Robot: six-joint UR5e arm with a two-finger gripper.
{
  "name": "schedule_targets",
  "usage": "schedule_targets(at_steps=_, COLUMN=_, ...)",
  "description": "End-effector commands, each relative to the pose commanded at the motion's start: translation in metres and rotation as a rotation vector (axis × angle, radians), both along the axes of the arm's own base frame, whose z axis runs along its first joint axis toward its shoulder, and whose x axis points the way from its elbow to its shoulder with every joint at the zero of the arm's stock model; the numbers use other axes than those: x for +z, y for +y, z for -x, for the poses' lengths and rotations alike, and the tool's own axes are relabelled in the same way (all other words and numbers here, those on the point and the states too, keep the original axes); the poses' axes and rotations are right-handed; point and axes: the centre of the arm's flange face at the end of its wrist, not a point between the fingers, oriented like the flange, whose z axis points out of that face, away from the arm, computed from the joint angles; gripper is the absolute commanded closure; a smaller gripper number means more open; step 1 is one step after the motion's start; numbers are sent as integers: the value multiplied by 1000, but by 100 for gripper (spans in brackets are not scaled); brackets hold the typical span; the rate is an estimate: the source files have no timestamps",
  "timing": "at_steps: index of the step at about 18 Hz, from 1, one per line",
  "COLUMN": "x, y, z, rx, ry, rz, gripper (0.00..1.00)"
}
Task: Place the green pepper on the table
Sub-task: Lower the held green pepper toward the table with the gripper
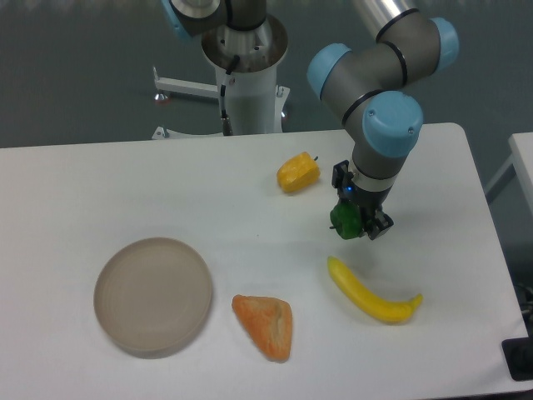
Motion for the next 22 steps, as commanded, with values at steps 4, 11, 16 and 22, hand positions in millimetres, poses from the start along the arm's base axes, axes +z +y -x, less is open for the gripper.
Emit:
schedule_targets(at_steps=4, x=0, y=-2, z=3, rx=3, ry=-5, rz=-3, gripper=79)
schedule_targets(at_steps=11, x=-28, y=-37, z=38, rx=-55, ry=-24, rz=3, gripper=77)
schedule_targets(at_steps=16, x=-74, y=-78, z=48, rx=-128, ry=-20, rz=-7, gripper=76)
schedule_targets(at_steps=22, x=-82, y=-107, z=54, rx=-202, ry=-42, rz=-5, gripper=62)
